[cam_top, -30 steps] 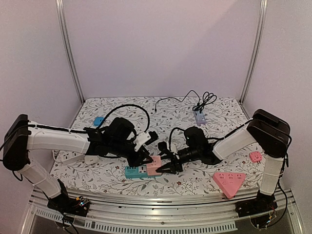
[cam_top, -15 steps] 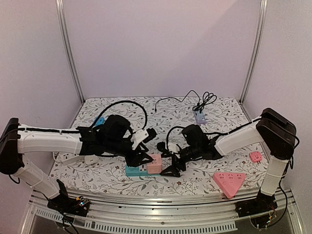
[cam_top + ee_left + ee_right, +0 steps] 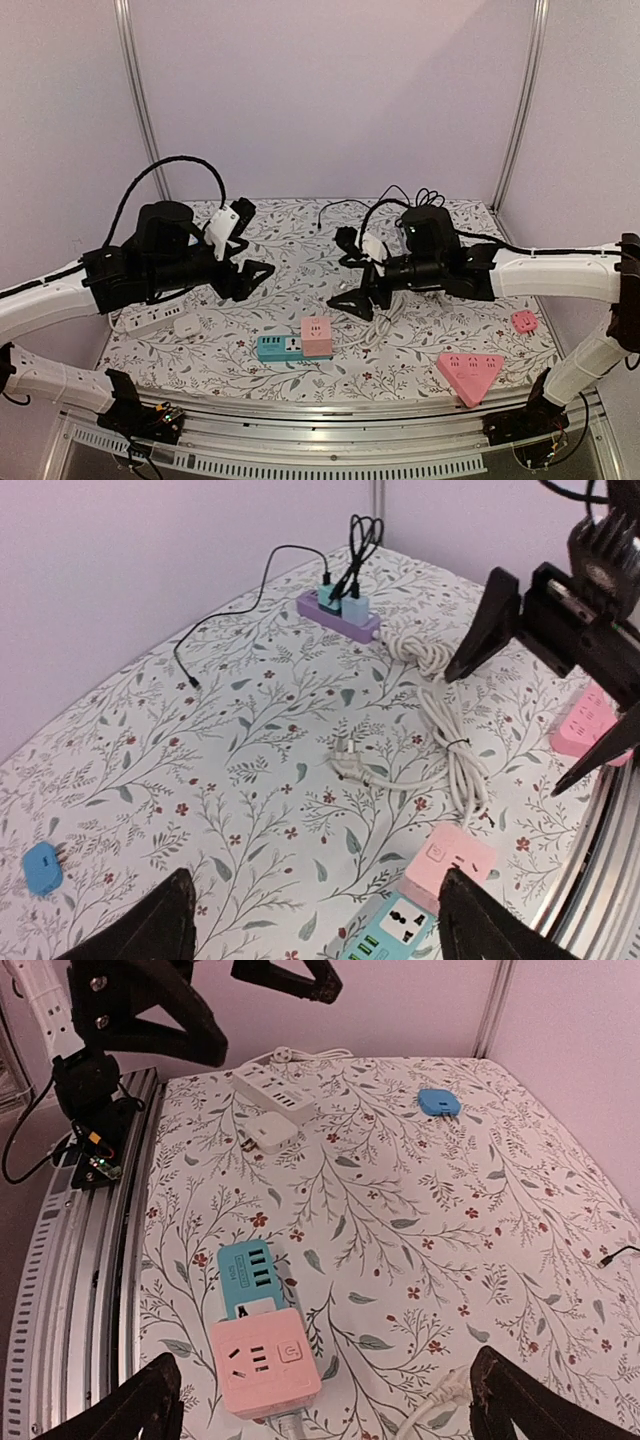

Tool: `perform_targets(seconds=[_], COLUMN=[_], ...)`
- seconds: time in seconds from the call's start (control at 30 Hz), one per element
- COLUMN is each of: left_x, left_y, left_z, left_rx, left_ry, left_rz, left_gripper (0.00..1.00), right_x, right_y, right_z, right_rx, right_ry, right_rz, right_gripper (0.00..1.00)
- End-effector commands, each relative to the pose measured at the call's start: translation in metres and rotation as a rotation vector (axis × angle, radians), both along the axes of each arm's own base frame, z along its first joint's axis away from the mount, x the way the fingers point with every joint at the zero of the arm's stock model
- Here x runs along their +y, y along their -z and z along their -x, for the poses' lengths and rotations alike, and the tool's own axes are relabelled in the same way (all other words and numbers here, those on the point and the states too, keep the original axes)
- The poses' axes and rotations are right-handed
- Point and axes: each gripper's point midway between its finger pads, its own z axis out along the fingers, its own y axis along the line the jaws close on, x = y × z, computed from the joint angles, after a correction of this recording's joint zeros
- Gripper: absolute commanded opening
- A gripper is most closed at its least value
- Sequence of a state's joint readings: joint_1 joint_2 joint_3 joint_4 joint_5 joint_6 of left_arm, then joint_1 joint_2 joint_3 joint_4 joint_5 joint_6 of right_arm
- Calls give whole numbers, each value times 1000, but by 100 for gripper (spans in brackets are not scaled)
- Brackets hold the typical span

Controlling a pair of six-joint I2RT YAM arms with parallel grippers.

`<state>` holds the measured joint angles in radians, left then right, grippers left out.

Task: Insert the plug
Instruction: Pick up the plug from the center of the board.

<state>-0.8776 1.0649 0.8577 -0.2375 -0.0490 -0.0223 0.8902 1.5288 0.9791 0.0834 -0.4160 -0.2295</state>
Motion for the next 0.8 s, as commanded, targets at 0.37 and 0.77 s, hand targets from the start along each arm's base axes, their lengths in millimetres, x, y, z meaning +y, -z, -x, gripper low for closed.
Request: perform_targets(seconds=[0.37, 0.77], left_x=[99, 76], left_y=[11, 45], left_z=[-40, -43], left_rx=[16, 97], left_ry=[-541, -460], left_rz=[-28, -32], left_gripper=[97, 97], right_x=[-293, -473], right_y=[-28, 82], right_z=[-92, -46], right_rx=[116, 891], right_ry=[1362, 2113], right_rz=[467, 202], right_gripper=[99, 99])
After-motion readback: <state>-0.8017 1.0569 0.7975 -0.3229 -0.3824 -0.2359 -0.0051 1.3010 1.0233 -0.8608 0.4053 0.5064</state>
